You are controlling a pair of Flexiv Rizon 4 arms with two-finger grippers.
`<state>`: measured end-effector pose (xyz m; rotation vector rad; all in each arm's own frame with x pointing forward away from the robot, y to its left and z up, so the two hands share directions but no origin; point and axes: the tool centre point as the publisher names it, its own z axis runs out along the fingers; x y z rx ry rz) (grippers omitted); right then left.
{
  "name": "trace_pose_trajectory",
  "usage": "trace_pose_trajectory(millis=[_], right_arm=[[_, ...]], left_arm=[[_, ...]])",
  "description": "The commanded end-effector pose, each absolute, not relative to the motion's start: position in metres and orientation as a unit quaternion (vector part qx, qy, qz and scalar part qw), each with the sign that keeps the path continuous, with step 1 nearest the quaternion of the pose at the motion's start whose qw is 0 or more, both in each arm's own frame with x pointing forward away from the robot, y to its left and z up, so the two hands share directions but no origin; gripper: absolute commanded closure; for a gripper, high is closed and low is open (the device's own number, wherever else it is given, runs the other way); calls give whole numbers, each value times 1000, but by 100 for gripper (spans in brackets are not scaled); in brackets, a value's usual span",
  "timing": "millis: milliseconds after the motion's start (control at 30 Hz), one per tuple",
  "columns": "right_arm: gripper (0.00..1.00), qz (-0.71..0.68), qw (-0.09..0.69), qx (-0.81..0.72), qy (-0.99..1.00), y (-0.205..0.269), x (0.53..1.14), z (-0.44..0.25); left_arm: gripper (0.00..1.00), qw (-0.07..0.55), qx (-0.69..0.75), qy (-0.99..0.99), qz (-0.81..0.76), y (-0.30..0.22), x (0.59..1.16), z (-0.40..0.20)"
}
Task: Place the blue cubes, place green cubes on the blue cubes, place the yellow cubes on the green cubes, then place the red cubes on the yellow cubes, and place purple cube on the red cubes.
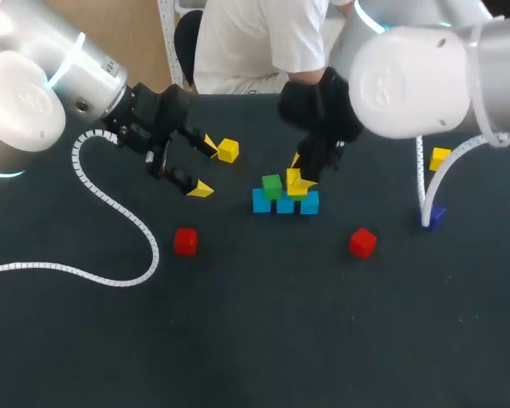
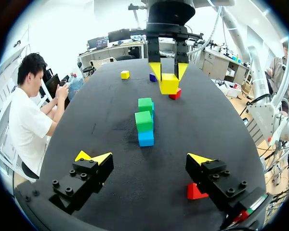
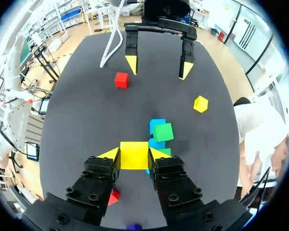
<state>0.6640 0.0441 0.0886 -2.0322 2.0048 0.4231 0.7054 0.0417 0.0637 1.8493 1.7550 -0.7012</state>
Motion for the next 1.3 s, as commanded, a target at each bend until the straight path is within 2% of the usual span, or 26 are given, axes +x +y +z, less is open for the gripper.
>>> trace_pose_trajectory(millis=[33, 1300], right_arm=[[100, 145, 128, -700, 688, 50, 666, 79], [100, 122, 125, -695, 698, 54, 687, 67]], left_arm=[[0, 244, 679, 643, -257, 42, 707, 64], [0, 244, 679, 643, -257, 42, 707, 64]])
